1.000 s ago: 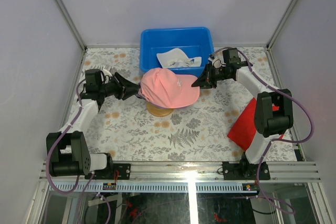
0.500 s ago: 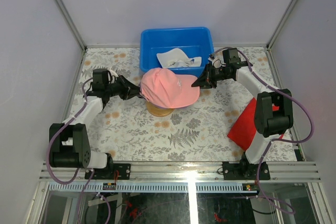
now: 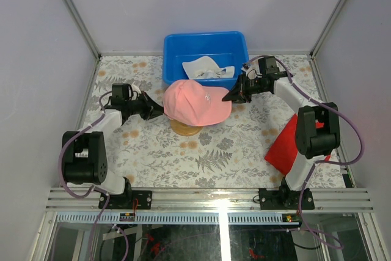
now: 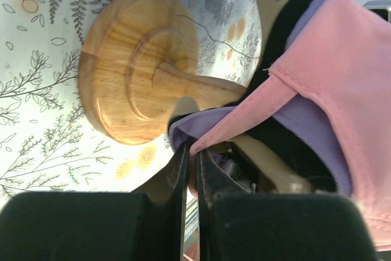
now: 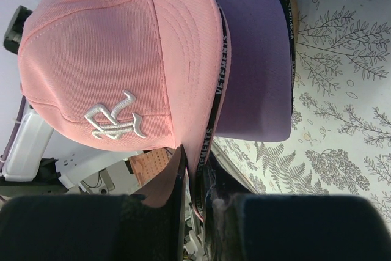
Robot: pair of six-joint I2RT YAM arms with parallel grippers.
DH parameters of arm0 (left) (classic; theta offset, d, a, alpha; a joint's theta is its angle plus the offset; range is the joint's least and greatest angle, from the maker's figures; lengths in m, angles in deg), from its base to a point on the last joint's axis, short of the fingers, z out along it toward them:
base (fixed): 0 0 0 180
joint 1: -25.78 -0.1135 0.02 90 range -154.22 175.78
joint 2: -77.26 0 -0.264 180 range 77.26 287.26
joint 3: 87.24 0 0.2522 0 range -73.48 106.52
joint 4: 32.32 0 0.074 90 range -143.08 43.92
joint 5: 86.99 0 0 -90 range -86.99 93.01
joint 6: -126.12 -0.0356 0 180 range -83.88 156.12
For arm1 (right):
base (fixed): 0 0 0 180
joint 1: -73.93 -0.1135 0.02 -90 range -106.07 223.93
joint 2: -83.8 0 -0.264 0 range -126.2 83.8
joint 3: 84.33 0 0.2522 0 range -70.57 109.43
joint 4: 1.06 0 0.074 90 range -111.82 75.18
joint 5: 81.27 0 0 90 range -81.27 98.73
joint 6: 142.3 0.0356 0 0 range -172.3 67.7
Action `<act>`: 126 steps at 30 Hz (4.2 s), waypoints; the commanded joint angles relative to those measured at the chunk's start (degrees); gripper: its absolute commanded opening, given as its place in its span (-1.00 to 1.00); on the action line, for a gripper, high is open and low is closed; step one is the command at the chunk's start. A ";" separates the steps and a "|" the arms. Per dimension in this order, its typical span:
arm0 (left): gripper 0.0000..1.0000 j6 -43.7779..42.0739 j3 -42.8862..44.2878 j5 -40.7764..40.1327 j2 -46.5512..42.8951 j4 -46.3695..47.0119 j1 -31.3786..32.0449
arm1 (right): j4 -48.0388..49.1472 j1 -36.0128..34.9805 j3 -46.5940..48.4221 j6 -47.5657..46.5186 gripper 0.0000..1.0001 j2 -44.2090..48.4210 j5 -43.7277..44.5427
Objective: Stack the hats
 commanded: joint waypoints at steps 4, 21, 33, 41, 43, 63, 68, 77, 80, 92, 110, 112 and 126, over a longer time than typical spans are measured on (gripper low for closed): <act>-1.00 -9.77 -6.70 -7.23 6.82 -3.48 -2.59 | -4.40 -0.34 -0.41 -2.36 -1.00 -3.22 7.63; -1.00 -7.60 -0.54 -4.24 3.07 -7.67 -2.94 | -5.59 0.87 2.05 -2.80 -0.18 -1.69 9.90; -0.96 -5.14 1.69 -3.20 0.46 -8.55 -2.93 | -12.54 1.17 9.73 -6.57 0.16 -0.18 16.53; -0.60 5.11 -2.00 3.30 -3.57 4.13 -3.88 | -13.86 1.16 12.73 -6.93 0.18 -0.02 17.23; -0.55 6.53 -2.78 4.36 -3.35 6.79 -3.99 | -13.62 1.14 12.85 -6.75 0.18 -0.21 16.73; -0.03 13.78 -2.95 7.08 -7.31 11.40 -7.81 | -14.30 1.09 18.65 -5.93 0.19 -1.89 16.25; 0.00 17.40 -2.31 7.67 -8.52 13.82 -7.75 | -14.45 0.62 20.57 -5.78 0.19 -2.66 16.48; 0.12 13.42 4.40 1.02 -11.96 4.32 -8.33 | -19.32 -1.02 40.82 -7.51 0.21 -14.42 19.87; 0.21 8.43 9.31 -5.68 -12.62 -3.97 -8.30 | -23.29 -2.19 54.65 -9.58 0.31 -22.77 22.03; 0.30 9.14 10.73 -12.49 -12.27 -6.65 -8.37 | -15.33 -4.73 61.18 -14.69 0.99 -35.25 31.85; 0.30 5.98 21.11 -14.90 -5.11 -12.98 -8.39 | 0.44 -9.02 66.39 -10.06 0.99 -49.39 45.05; 0.30 5.68 21.63 -14.90 -4.69 -13.27 -8.43 | 0.58 -9.76 66.90 -9.90 0.99 -50.16 48.62; 0.30 3.69 20.49 -15.71 -4.68 -14.22 -8.69 | -6.09 -12.69 70.79 -12.10 0.99 -54.49 68.21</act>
